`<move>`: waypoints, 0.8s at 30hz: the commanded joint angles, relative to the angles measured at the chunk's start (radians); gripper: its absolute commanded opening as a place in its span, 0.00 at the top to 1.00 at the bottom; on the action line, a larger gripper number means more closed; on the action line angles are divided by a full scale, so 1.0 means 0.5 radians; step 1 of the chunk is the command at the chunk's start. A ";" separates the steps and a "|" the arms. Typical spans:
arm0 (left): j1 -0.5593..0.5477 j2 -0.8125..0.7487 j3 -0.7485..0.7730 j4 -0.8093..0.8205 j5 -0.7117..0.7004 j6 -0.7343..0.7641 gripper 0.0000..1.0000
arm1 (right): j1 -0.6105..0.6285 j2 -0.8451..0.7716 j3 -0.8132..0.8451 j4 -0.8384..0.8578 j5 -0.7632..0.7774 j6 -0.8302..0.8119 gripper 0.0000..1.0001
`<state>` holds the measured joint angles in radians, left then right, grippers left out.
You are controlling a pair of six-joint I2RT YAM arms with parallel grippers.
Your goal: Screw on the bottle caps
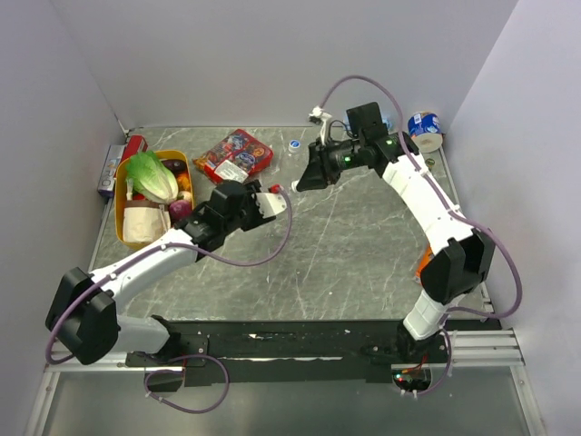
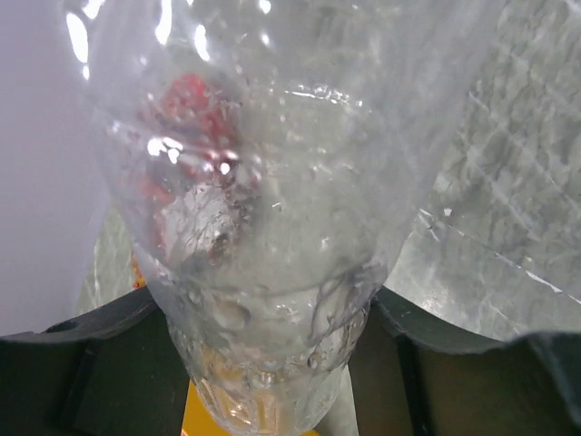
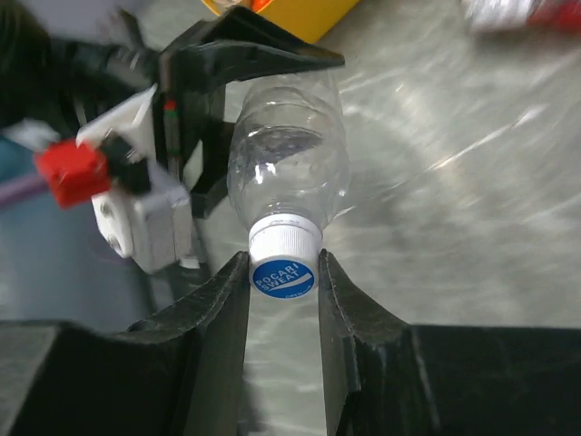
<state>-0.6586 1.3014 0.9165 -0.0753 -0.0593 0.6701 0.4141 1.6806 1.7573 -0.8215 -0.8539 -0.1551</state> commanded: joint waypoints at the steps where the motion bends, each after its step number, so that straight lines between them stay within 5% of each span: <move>1: -0.134 0.008 0.369 -0.016 0.103 -0.030 0.99 | -0.049 0.118 0.084 0.161 -0.216 0.642 0.75; 4: -0.128 0.017 0.489 -0.293 0.257 -0.061 0.99 | -0.162 0.060 0.228 0.186 -0.201 0.458 0.42; 6: -0.088 -0.004 0.483 -0.355 0.351 -0.079 0.99 | -0.221 -0.002 0.357 0.085 -0.103 0.019 0.32; 10: 0.041 -0.032 0.486 -0.561 0.722 0.062 0.99 | -0.224 -0.310 0.257 -0.143 -0.053 -0.845 0.28; 15: 0.096 0.017 0.587 -0.824 0.974 0.286 0.99 | -0.108 -0.796 -0.439 0.068 0.014 -1.697 0.27; 24: 0.090 0.122 0.738 -1.046 1.110 0.458 0.99 | 0.209 -1.011 -0.766 0.247 0.266 -2.064 0.28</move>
<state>-0.6102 1.3720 1.2533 -0.5484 0.4206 0.8337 0.4805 1.1511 1.3788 -0.7757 -0.7902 -1.0641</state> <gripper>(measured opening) 0.610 0.727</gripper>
